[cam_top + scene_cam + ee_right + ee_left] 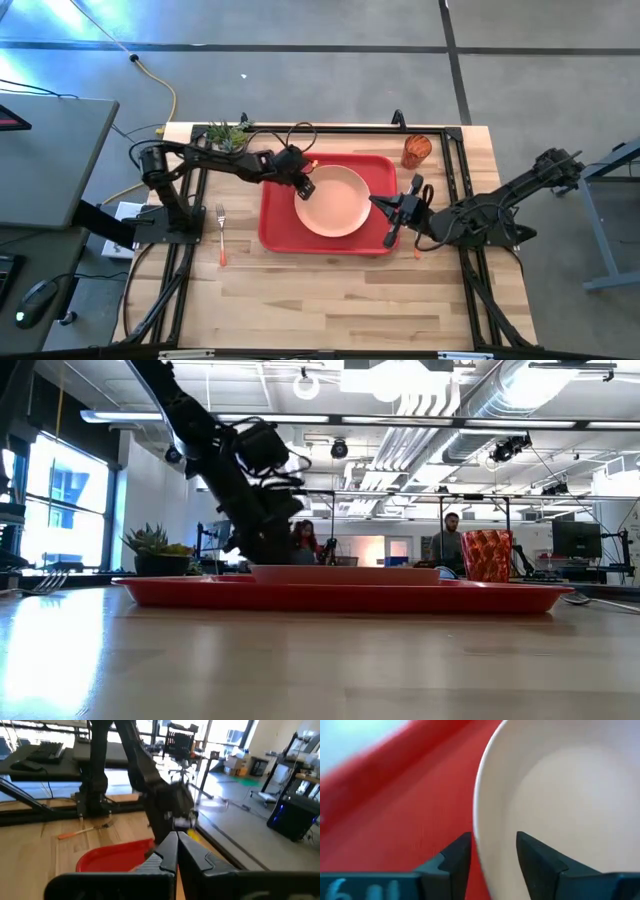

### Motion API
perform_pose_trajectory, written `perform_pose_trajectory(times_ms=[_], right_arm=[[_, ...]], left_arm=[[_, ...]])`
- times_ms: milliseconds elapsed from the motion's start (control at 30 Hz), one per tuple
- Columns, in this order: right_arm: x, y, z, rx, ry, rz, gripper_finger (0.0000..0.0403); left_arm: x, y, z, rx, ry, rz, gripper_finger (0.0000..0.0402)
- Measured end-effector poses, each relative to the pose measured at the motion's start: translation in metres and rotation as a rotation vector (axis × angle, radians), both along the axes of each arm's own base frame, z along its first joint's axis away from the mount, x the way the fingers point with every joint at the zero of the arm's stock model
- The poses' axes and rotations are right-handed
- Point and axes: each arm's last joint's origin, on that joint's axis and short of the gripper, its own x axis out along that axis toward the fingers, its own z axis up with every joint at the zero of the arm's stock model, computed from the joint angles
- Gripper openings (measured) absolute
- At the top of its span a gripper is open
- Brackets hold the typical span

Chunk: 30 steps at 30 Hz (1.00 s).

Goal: Pick and place plate/cup/fork/spoon on tray
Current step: Put the orange spoon on the red serving tray

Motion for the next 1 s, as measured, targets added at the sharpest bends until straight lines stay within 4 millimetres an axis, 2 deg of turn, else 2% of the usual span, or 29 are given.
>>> perform_pose_trajectory(times_ms=[267,433,633,767,1000], right_arm=[[0.001,-0.013,-0.014,0.072,0.072,-0.062,0.0],[0.005,-0.017,-0.025,0.147,0.158,0.02,0.0],[0.008,-0.025,-0.035,0.231,0.19,-0.043,0.0],[0.011,-0.032,-0.043,0.285,0.207,-0.117,0.0003],[0.024,-0.042,-0.057,0.305,0.235,-0.193,0.0057]], left_arm=[[-0.002,-0.019,0.038,0.112,-0.077,-0.095,0.0181],[-0.008,-0.049,0.06,0.314,-0.102,-0.025,0.0184],[-0.023,-0.096,0.059,0.462,-0.135,-0.01,0.0184],[-0.03,-0.117,0.053,0.523,-0.136,-0.012,0.0184],[-0.034,-0.145,0.051,0.6,-0.14,-0.016,0.0184]])
